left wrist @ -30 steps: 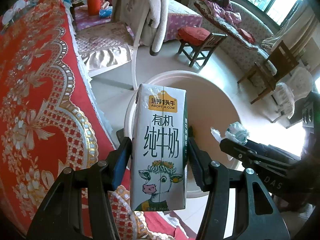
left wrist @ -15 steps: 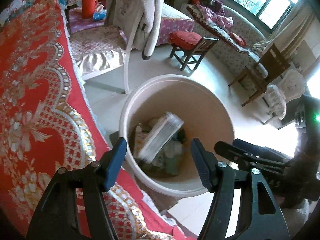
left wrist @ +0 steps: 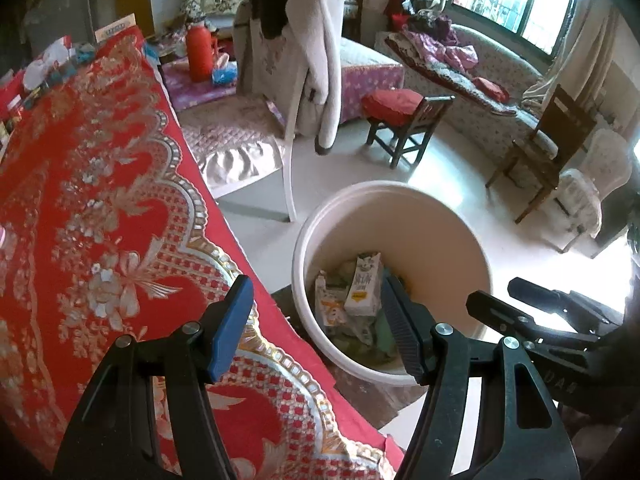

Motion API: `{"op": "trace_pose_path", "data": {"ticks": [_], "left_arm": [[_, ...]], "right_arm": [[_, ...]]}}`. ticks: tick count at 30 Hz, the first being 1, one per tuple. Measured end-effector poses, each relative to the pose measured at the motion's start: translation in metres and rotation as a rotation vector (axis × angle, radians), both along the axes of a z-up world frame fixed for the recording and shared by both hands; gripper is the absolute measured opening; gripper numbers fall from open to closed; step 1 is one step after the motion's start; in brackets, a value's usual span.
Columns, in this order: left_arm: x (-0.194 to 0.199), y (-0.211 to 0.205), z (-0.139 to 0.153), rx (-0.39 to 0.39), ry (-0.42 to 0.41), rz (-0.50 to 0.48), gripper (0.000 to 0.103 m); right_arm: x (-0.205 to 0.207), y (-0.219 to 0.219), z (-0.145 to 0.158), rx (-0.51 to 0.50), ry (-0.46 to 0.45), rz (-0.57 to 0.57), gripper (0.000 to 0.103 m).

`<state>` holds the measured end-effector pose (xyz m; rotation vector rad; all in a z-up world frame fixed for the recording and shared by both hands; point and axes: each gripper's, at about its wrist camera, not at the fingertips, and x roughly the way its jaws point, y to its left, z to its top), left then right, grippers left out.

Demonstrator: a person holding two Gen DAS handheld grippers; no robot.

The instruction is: Collect trash

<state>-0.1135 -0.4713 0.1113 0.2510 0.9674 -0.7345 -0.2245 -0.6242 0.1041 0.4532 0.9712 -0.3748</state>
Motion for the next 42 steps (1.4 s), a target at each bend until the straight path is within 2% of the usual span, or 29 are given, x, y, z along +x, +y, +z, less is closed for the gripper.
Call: {"op": "trace_pose_path", "data": {"ticks": [8, 19, 30, 42], "left_arm": [[-0.009, 0.023, 0.024, -0.036, -0.019, -0.017, 0.065], [-0.023, 0.061, 0.056, -0.079, -0.112, -0.027, 0.065], [-0.038, 0.082, 0.077, -0.136, -0.166, -0.06, 0.065], [-0.05, 0.091, 0.088, -0.166, -0.203, -0.091, 0.065]], "right_arm": [[-0.016, 0.025, 0.031, -0.076, -0.064, -0.049, 0.064], [-0.035, 0.065, 0.072, -0.172, -0.176, -0.11, 0.066], [-0.055, 0.087, 0.094, -0.252, -0.232, -0.183, 0.067], [-0.067, 0.102, 0.109, -0.299, -0.268, -0.209, 0.068]]}}
